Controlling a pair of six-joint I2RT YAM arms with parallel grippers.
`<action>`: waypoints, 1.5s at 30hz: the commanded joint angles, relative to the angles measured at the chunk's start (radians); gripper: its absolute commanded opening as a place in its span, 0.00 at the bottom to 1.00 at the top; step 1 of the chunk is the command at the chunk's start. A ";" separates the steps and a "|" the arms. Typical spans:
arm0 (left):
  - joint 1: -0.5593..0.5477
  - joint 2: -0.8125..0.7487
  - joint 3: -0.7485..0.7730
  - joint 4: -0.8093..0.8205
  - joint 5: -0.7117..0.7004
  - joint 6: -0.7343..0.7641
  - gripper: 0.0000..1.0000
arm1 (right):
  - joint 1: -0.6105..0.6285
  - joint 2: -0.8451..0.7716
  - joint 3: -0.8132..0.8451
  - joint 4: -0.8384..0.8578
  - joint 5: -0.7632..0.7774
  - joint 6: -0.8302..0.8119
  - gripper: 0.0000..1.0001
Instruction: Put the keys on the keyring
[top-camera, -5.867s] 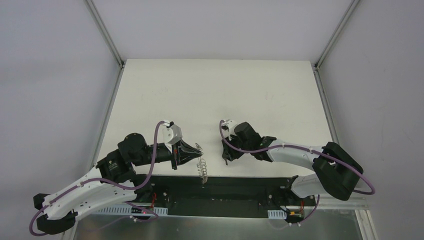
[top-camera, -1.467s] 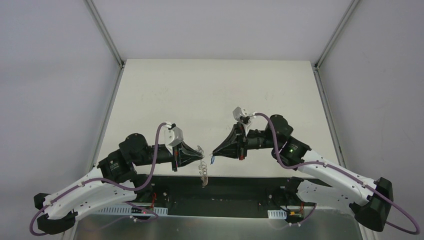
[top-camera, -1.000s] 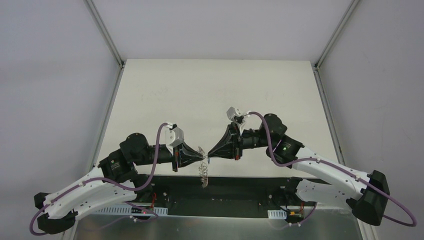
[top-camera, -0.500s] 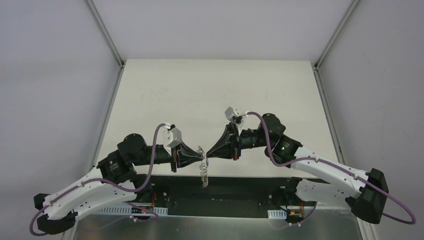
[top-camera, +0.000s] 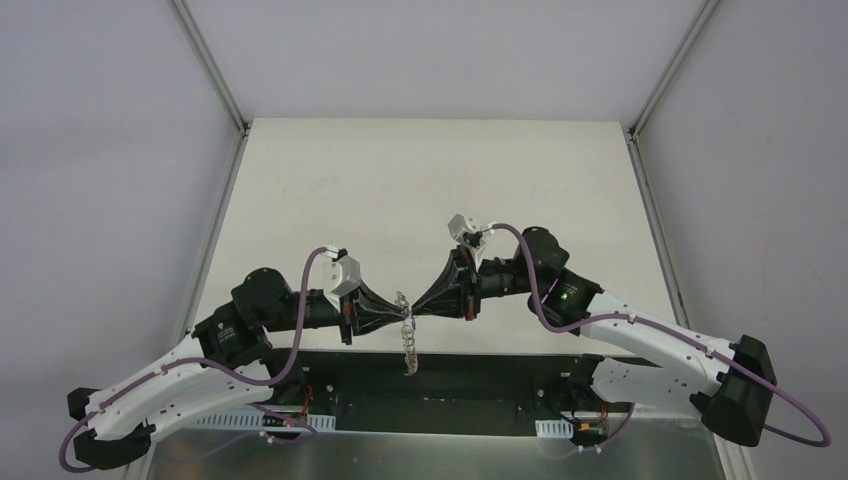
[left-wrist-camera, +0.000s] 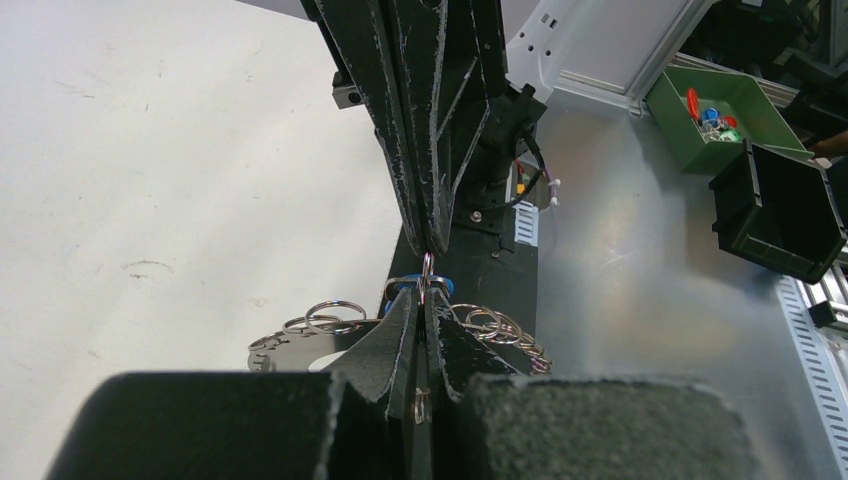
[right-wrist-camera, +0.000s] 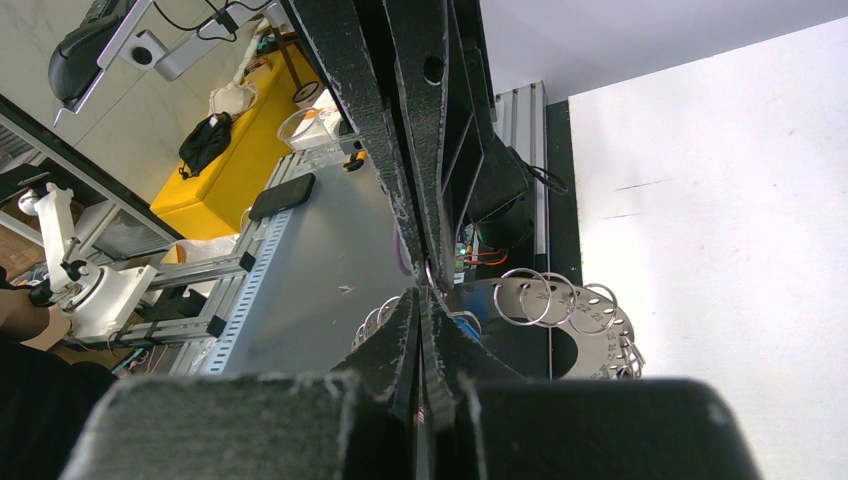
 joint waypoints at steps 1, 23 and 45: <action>-0.011 -0.018 0.000 0.090 0.034 0.007 0.00 | 0.006 -0.008 0.024 0.068 0.006 0.002 0.00; -0.011 -0.050 -0.020 0.114 0.058 0.001 0.00 | 0.006 -0.021 -0.022 0.110 0.038 0.045 0.00; -0.011 -0.060 -0.024 0.114 0.056 0.001 0.00 | 0.007 -0.012 -0.068 0.149 0.035 0.077 0.00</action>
